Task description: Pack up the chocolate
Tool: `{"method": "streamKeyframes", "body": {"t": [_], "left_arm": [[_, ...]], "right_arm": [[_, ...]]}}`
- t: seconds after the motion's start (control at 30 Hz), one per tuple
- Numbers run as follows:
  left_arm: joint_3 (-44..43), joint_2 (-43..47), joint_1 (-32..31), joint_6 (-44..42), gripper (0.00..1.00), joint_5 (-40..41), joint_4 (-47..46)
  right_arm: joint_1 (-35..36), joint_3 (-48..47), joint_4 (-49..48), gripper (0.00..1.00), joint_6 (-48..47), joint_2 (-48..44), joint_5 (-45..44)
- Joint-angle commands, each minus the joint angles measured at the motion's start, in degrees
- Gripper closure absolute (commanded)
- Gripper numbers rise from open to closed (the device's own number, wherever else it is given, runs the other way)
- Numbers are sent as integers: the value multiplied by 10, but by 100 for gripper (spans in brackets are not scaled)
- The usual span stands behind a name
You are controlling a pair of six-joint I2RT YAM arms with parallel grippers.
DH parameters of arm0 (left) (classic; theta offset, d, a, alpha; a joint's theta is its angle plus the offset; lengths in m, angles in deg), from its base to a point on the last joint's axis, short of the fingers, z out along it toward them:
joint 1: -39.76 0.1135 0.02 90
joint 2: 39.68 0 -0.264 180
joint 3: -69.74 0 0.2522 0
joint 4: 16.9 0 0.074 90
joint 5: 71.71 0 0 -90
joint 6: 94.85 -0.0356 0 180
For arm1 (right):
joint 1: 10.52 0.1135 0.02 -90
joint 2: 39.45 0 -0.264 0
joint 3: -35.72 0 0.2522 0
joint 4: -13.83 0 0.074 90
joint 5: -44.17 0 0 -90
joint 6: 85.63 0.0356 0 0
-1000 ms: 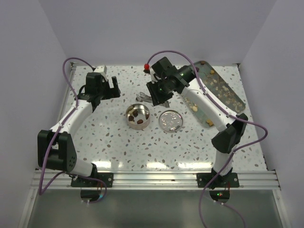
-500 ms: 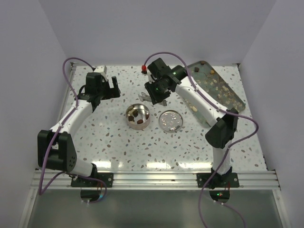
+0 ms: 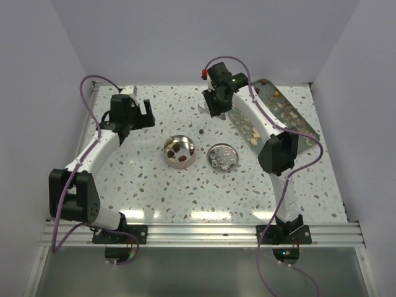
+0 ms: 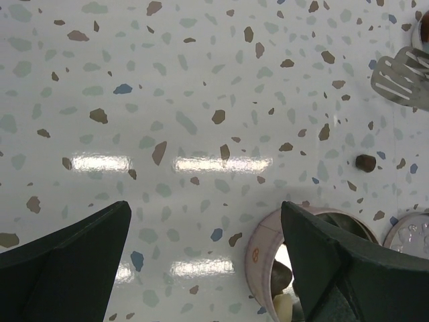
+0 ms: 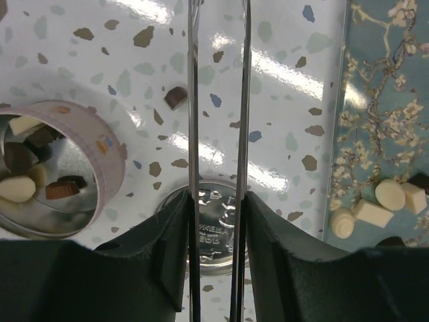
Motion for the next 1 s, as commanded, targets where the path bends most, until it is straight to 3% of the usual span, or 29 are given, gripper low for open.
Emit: {"method": "streamKeyframes", "body": {"t": [0.0, 0.4, 0.97], "left_arm": [[-19, -10, 7, -2, 0, 6, 5], [-37, -39, 7, 11, 0, -13, -8], [-16, -37, -4, -2, 0, 3, 5]], "right_arm": [[6, 32, -22, 60, -21, -29, -19], [18, 182, -61, 60, -6, -113, 7], [18, 156, -46, 60, -6, -125, 4]]}}
